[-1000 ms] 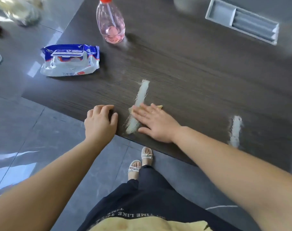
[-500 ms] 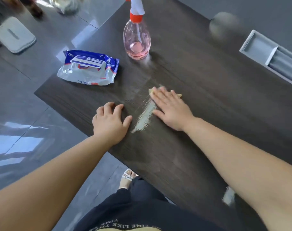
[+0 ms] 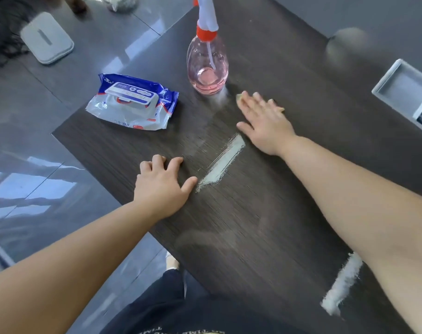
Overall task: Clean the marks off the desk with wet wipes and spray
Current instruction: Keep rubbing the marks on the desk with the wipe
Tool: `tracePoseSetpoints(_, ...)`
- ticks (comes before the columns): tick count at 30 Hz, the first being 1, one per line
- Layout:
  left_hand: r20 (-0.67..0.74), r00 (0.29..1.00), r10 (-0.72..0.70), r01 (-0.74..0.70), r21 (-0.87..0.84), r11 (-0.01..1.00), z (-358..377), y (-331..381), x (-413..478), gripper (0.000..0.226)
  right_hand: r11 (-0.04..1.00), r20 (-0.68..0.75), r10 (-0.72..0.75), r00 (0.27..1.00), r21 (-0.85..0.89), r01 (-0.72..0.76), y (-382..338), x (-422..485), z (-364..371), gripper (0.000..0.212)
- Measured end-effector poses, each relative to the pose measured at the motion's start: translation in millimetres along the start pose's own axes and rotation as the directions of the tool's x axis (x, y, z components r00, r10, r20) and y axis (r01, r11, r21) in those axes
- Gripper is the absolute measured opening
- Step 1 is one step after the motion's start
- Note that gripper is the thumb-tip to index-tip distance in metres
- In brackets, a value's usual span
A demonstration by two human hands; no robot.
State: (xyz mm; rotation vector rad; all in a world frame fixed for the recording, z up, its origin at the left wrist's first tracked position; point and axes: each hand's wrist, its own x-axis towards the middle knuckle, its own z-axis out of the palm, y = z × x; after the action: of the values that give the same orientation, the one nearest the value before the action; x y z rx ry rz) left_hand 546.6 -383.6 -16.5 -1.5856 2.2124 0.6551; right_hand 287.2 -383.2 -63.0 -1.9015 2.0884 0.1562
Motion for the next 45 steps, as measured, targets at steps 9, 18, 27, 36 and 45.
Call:
tracePoseSetpoints(9, 0.028, 0.999, 0.033, -0.032, -0.046, 0.998, -3.9, -9.4, -4.8, 0.061, 1.0, -0.014, 0.005, 1.0, 0.02, -0.005, -56.0, -8.7, 13.6, 0.067)
tracePoseSetpoints(18, -0.015, 0.994, 0.108, -0.109, -0.218, 0.97, -12.0, -38.7, -1.7, 0.04, 0.945, -0.032, 0.323, 0.946, 0.065, -0.32, -37.0, -2.2, 13.7, 0.064)
tracePoseSetpoints(27, -0.23, 0.971, 0.065, -0.135, -0.3, 0.944, -11.4, -101.6, -5.9, 0.031, 0.923, 0.098, -0.384, 0.918, 0.023, 0.384, -156.6, -71.5, 44.2, 0.074)
tracePoseSetpoints(36, -0.176, 0.969, 0.173, -0.218, -0.279, 0.935, -9.3, -140.4, -2.3, 0.036, 0.974, -0.034, 0.193, 0.981, 0.124, -0.188, -220.5, -26.3, 47.9, 0.069)
tracePoseSetpoints(45, -0.151, 0.947, 0.285, -0.315, -0.246, 0.917, -9.9, -151.5, -4.9, 0.037, 0.956, -0.001, 0.272, 0.962, 0.113, -0.27, -203.1, -88.6, 60.1, 0.065)
